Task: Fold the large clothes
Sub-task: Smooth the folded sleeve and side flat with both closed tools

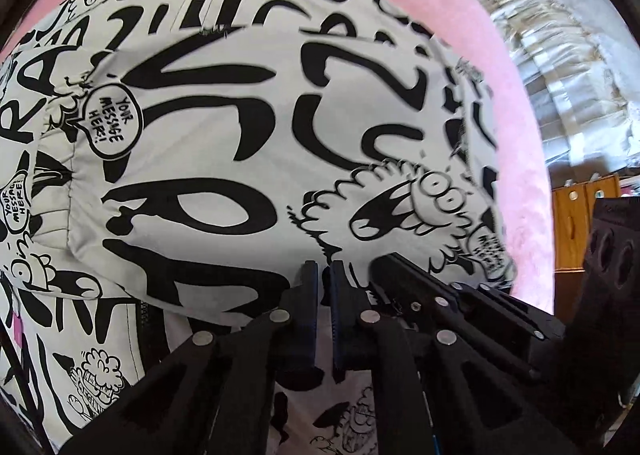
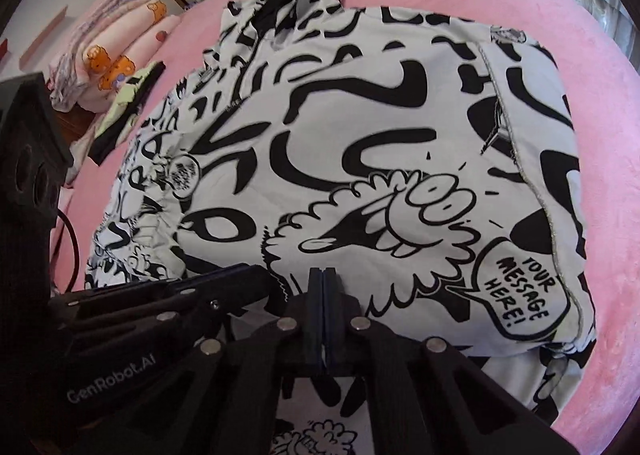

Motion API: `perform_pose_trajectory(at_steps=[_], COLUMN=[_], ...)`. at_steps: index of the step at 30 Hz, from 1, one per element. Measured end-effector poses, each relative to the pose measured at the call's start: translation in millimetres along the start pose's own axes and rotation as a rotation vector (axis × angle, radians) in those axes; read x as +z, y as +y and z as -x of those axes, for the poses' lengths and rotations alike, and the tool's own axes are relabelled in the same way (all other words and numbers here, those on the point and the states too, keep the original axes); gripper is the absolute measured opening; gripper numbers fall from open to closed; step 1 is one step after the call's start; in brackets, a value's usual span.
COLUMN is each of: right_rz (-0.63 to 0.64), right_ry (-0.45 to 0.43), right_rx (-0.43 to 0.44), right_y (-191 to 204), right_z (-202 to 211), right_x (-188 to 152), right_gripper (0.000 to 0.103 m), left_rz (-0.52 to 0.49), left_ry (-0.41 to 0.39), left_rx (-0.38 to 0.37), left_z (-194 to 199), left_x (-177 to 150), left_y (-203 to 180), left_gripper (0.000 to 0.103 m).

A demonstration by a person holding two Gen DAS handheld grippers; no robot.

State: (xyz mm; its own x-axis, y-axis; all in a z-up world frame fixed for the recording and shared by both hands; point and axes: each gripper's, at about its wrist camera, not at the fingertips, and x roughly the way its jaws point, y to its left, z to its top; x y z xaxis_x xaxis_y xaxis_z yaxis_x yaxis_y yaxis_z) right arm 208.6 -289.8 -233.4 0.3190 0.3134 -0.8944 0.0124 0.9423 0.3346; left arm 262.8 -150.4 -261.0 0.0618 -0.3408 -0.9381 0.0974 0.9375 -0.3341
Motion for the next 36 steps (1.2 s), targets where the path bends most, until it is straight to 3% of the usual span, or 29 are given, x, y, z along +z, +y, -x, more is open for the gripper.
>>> perform_pose_trajectory(at_steps=[8, 12, 17, 25, 36], right_rz=[-0.031, -0.045, -0.075, -0.124, -0.149], right_ry=[0.055, 0.061, 0.053, 0.036, 0.036], right_rx=[-0.063, -0.109, -0.153, -0.179, -0.187], right_y=[-28, -47, -69, -85, -93], right_z=[-1, 11, 28, 47, 51], right_x=[-4, -5, -5, -3, -2], right_gripper=[0.0, 0.0, 0.0, 0.0, 0.0], left_rz=[0.063, 0.145, 0.148, 0.294, 0.27], left_ry=[0.004, -0.002, -0.034, -0.075, -0.071], left_rx=[0.163, 0.136, 0.202, 0.234, 0.285], left_z=[-4, 9, 25, 47, 38], left_x=[-3, -6, -6, -3, 1], left_y=[18, 43, 59, 107, 116], left_gripper=[0.003, 0.002, 0.003, 0.003, 0.003])
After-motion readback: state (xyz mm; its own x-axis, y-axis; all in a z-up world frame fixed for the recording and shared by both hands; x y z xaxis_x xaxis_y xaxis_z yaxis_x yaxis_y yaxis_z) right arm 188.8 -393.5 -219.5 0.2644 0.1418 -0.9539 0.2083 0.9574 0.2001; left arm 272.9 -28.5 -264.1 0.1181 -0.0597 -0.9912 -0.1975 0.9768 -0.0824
